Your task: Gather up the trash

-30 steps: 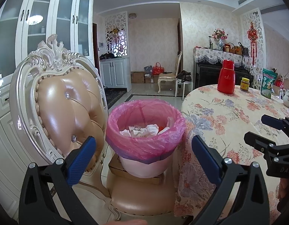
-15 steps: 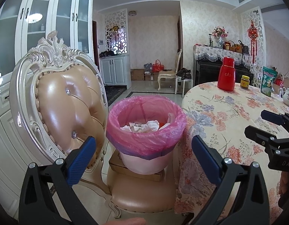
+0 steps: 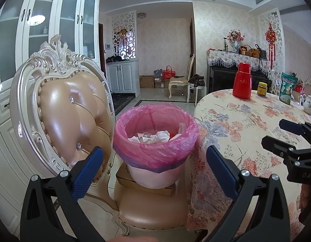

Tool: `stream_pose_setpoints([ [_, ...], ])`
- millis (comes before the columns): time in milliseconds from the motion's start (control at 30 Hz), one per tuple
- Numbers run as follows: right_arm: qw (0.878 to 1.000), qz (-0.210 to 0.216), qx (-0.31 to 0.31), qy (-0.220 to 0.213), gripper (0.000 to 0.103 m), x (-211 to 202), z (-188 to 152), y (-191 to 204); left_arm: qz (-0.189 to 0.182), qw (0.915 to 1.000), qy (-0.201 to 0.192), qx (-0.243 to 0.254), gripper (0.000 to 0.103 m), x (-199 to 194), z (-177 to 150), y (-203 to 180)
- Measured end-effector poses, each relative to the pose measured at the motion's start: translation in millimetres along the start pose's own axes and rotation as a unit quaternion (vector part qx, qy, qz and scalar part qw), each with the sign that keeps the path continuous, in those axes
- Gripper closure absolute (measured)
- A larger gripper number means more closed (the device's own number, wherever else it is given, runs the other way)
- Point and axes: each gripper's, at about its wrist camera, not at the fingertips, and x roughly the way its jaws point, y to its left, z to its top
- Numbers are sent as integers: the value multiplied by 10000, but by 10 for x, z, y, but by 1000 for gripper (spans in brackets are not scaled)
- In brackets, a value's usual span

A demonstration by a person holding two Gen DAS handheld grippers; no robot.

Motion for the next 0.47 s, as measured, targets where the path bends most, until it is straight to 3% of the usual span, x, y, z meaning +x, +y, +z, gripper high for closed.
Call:
stream_pose_setpoints([
  [467, 10000, 25, 64, 16, 19, -1, -48, -45, -59, 9999, 146, 16, 4, 67, -18, -44],
])
